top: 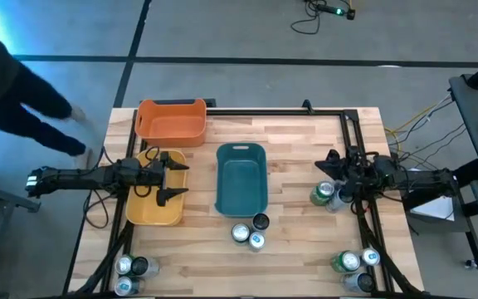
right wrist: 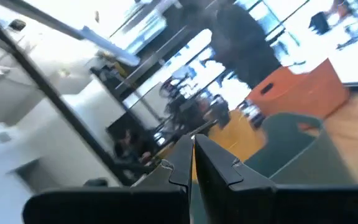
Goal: Sort soda cans
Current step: Prepare the three bins
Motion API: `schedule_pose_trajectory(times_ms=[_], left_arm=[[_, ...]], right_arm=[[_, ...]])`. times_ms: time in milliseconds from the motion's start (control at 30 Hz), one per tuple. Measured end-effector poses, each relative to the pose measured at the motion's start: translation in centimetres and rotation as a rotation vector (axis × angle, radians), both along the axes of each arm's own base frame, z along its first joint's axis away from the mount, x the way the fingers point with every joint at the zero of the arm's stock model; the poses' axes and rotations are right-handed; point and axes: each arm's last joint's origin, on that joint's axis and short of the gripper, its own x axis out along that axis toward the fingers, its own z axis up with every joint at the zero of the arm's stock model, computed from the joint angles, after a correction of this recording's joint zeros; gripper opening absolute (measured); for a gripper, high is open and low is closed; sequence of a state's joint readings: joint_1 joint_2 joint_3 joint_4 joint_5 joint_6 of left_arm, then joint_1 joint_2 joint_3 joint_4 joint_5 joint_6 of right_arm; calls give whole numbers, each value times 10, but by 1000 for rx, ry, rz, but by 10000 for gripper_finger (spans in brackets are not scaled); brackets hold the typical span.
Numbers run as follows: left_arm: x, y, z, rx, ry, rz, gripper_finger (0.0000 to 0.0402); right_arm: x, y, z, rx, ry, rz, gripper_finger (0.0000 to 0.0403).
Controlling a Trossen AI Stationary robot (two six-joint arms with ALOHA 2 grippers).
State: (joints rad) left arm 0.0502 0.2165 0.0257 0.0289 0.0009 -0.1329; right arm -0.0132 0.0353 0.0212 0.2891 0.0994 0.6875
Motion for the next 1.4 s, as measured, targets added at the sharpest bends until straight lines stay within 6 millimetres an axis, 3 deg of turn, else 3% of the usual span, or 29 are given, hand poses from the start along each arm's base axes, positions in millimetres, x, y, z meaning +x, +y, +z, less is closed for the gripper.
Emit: schedule_pose_trajectory(times_ms=[200,400,500,733,900,1000,1133,1233,1400], left_arm=[[0,0,0,0,0,0,387],[0,0,0,0,0,0,387],[0,0,0,0,0,0,387],[0,0,0,0,0,0,387],[0,0,0,0,0,0,387],[0,0,0,0,2,0,387],[0,0,0,0,2,0,387],[0,0,0,0,2,0,387],[0,0,0,0,2,0,387]], right_arm=[[0,-1,15,-57,22,-68,13],[13,-2,65,-167,236,-92,57],[46,-2,83,-231,426,-80,101],[134,-6,115,-220,598,-141,188],[193,-9,111,20,796,-242,214],[216,-9,104,150,988,-285,219],[233,-10,101,289,1234,-380,219],[241,-10,106,325,1332,-420,219],[257,-8,92,382,1412,-381,219]])
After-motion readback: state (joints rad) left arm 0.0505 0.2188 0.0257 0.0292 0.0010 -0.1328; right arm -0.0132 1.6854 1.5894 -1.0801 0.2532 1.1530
